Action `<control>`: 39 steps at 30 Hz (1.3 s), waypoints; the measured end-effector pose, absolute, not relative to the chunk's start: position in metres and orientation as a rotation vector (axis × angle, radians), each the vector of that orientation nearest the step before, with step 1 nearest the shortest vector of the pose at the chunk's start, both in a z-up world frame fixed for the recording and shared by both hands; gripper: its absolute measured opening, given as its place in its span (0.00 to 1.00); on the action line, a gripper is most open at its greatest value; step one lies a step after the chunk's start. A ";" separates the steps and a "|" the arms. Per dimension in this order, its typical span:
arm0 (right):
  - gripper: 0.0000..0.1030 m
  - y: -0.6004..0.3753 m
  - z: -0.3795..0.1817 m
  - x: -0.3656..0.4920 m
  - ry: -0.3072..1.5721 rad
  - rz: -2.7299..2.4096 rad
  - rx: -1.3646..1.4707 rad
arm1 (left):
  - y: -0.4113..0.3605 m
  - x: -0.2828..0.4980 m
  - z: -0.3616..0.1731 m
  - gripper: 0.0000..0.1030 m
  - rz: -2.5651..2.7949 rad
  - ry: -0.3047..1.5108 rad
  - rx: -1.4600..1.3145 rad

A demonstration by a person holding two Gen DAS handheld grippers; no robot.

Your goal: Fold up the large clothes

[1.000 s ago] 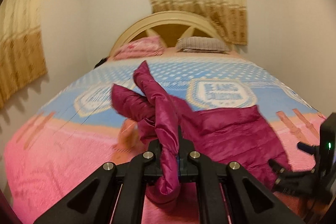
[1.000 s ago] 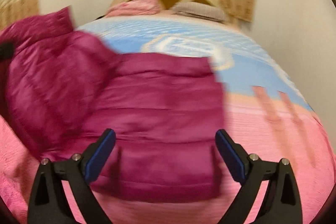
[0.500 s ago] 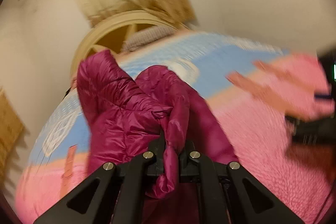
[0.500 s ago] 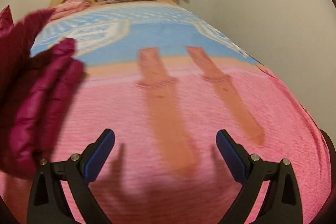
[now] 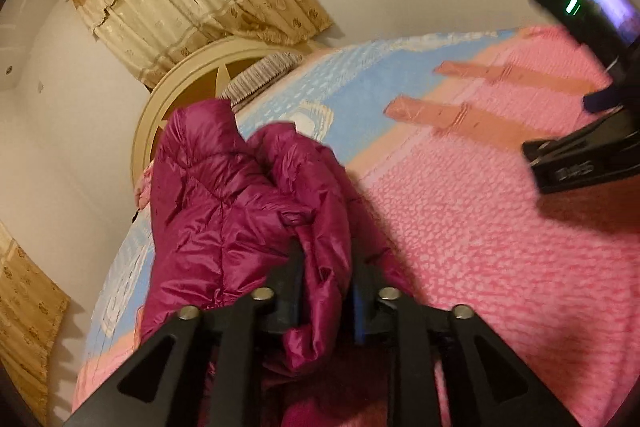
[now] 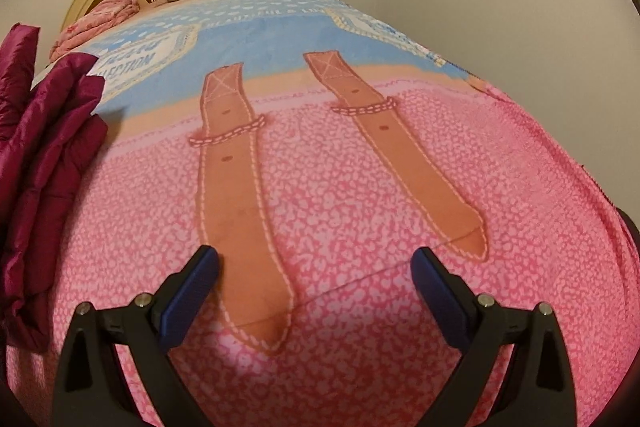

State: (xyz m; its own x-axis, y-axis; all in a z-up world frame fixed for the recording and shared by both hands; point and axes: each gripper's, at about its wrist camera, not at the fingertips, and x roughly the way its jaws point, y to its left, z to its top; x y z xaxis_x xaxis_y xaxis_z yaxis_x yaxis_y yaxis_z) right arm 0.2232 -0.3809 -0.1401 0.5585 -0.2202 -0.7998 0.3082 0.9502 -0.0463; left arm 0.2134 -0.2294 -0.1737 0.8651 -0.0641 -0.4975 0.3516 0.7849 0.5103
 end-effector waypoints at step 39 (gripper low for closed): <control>0.72 -0.137 -0.002 0.362 0.673 -0.100 -0.069 | 0.023 0.395 -0.135 0.90 0.438 0.743 -0.036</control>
State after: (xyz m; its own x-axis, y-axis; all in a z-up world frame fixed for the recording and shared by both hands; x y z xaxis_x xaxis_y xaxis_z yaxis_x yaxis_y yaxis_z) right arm 0.3622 -0.1372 -0.0024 0.7773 -0.1144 -0.6187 0.0700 0.9929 -0.0957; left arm 0.3946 0.0226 -0.1349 0.6510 0.3725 -0.6614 -0.3980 0.9094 0.1205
